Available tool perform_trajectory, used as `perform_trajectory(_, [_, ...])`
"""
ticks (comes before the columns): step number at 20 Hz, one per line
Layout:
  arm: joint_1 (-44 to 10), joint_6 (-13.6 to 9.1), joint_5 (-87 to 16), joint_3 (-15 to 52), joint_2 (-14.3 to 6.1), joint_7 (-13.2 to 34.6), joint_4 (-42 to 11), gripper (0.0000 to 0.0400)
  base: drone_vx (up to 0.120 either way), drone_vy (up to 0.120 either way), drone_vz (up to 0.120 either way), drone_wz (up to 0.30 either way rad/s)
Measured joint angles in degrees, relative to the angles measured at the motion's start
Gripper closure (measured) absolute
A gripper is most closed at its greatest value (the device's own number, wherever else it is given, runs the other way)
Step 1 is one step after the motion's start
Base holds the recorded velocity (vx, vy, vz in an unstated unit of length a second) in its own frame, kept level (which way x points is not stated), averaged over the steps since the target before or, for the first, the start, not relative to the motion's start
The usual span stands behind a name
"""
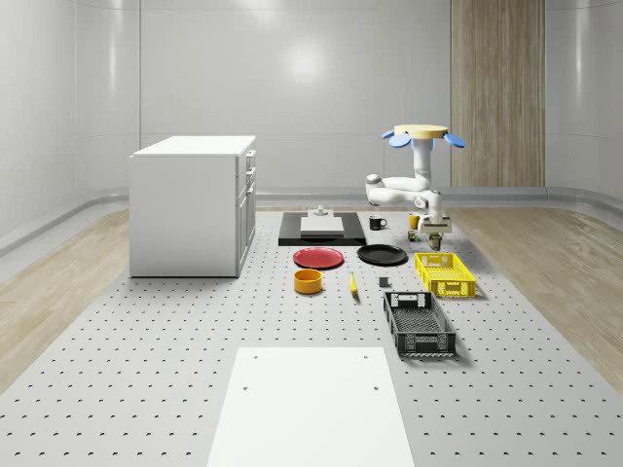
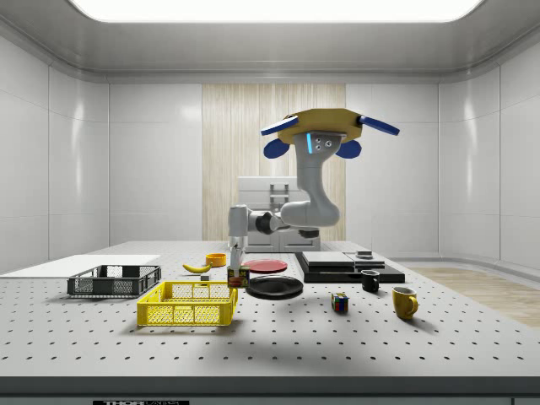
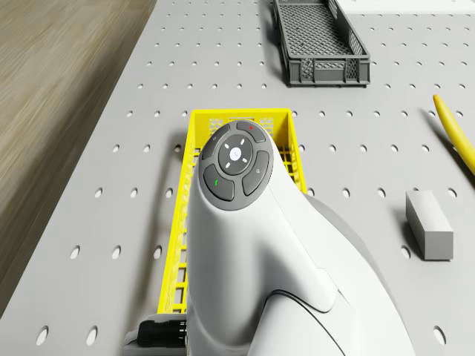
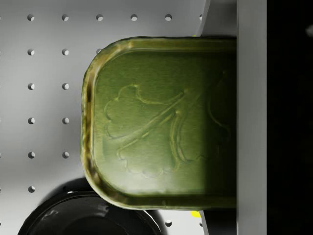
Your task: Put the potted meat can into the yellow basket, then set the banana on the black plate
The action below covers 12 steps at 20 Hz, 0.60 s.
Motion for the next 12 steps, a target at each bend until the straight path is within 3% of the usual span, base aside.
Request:
perform_trajectory(6, [-0.1,0.6,0.3,0.1,-0.7,0.1,0.0,0.0116,0.120,0.000,0.000,0.000])
perform_trajectory(12, [-0.2,1.2,0.5,0.2,-1.3,0.3,0.0,0.0116,0.120,0.000,-0.080,0.000])
